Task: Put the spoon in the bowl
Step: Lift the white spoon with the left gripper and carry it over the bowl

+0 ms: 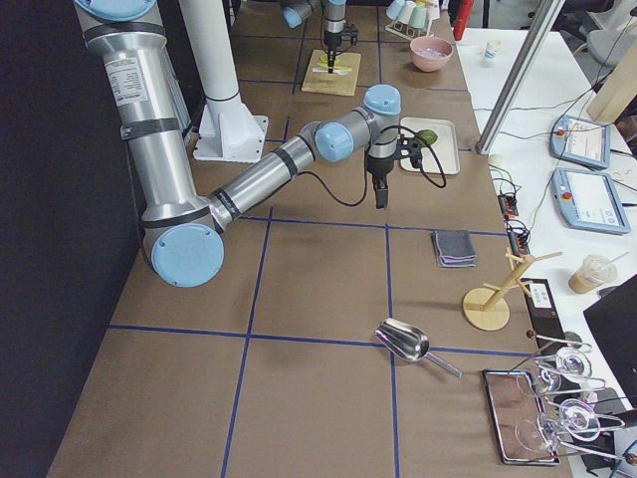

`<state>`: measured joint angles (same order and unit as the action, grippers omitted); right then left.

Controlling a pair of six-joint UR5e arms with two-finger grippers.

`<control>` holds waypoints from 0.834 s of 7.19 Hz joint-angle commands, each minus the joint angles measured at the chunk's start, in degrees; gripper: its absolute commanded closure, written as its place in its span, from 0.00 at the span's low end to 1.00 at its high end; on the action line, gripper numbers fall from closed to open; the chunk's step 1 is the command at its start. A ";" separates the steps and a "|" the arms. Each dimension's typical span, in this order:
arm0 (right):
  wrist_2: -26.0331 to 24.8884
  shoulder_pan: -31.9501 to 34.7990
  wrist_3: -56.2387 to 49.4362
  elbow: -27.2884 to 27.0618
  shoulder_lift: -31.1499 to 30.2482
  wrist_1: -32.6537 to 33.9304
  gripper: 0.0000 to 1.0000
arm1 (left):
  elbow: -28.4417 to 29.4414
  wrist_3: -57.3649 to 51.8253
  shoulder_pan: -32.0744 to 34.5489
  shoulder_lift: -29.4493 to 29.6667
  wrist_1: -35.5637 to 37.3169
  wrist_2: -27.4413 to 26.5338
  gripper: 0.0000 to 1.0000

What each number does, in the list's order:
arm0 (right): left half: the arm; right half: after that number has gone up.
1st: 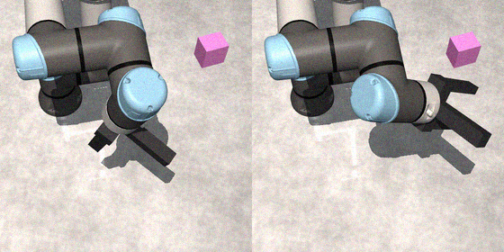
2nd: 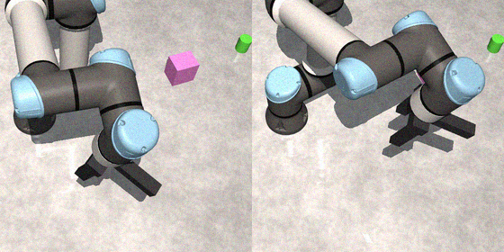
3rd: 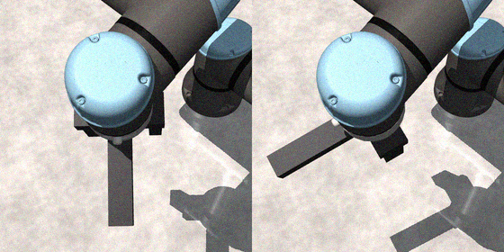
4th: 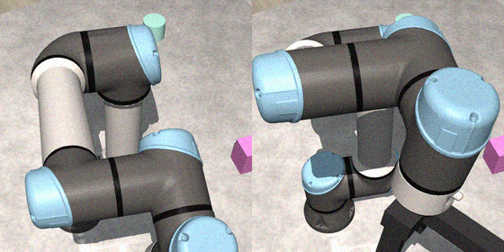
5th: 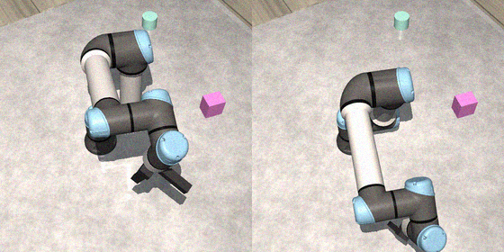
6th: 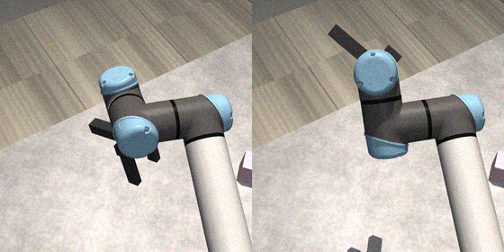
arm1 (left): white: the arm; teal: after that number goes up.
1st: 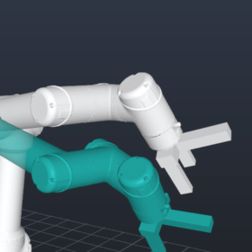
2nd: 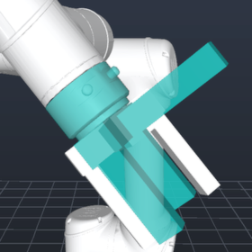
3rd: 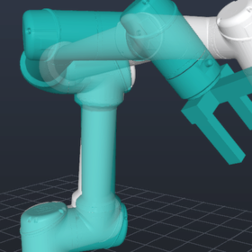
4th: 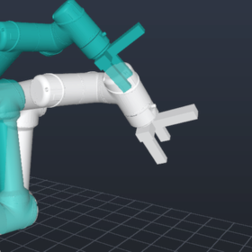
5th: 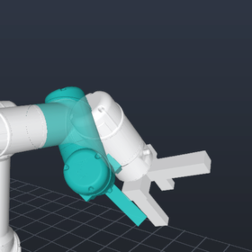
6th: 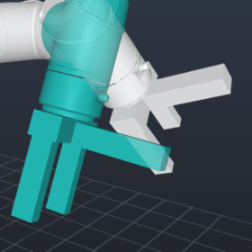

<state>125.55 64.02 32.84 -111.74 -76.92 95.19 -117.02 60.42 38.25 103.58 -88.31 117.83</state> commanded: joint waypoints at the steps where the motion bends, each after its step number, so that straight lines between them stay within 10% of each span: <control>1: 1.70 1.27 -0.41 -0.14 -1.30 -0.18 0.00 | 0.91 6.66 -0.98 15.10 10.07 0.29 1.00; 6: 1.80 1.54 -0.33 -0.14 -1.31 -0.18 0.00 | 27.11 22.81 -8.72 33.79 -4.85 -0.06 1.00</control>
<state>127.35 65.44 32.45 -111.83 -78.22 95.07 -92.78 82.44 30.29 136.02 -91.28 117.83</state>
